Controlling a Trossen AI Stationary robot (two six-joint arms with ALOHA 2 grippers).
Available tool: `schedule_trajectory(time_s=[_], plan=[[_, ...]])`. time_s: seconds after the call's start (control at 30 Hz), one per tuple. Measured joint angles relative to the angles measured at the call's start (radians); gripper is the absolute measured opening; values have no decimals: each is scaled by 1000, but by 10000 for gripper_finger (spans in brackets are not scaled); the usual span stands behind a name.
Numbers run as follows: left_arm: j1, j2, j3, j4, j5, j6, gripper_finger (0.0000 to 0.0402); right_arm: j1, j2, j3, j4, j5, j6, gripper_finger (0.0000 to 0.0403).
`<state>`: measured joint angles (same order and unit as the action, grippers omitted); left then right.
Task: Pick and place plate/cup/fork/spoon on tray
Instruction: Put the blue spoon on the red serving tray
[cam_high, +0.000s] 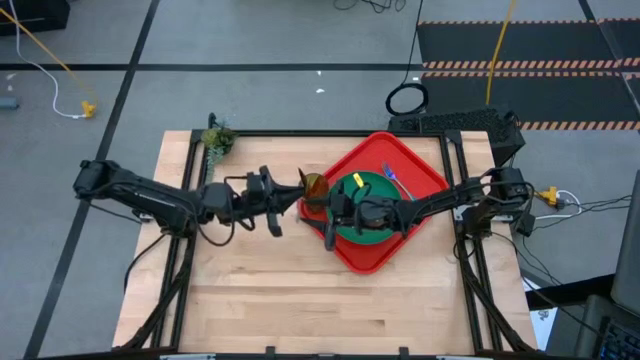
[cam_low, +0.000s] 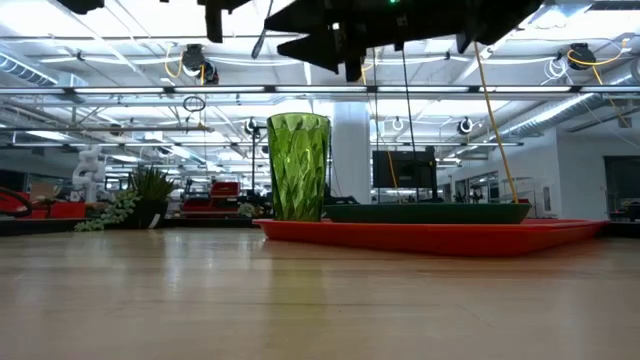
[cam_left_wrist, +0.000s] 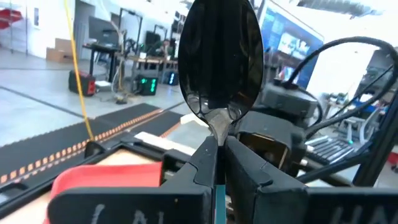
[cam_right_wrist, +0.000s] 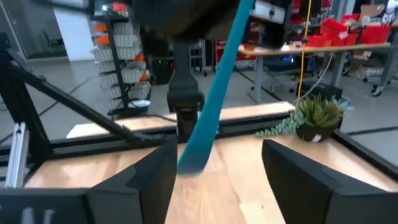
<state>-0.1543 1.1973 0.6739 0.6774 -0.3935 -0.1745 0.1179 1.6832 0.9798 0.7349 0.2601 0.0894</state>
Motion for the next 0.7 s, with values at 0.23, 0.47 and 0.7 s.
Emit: schedule_trajectory(time_s=[0.23, 0.47, 0.7], plan=[[-11, 57, 11, 50, 0, 37, 23, -1, 0, 0, 55, -103, 1, 246], [-19, 93, 39, 107, 5, 87, 23, -6, 0, -1, 40, -100, -7, 194], [-29, 80, 38, 97, 6, 103, 24, -14, 0, -1, 31, -104, -3, 71]])
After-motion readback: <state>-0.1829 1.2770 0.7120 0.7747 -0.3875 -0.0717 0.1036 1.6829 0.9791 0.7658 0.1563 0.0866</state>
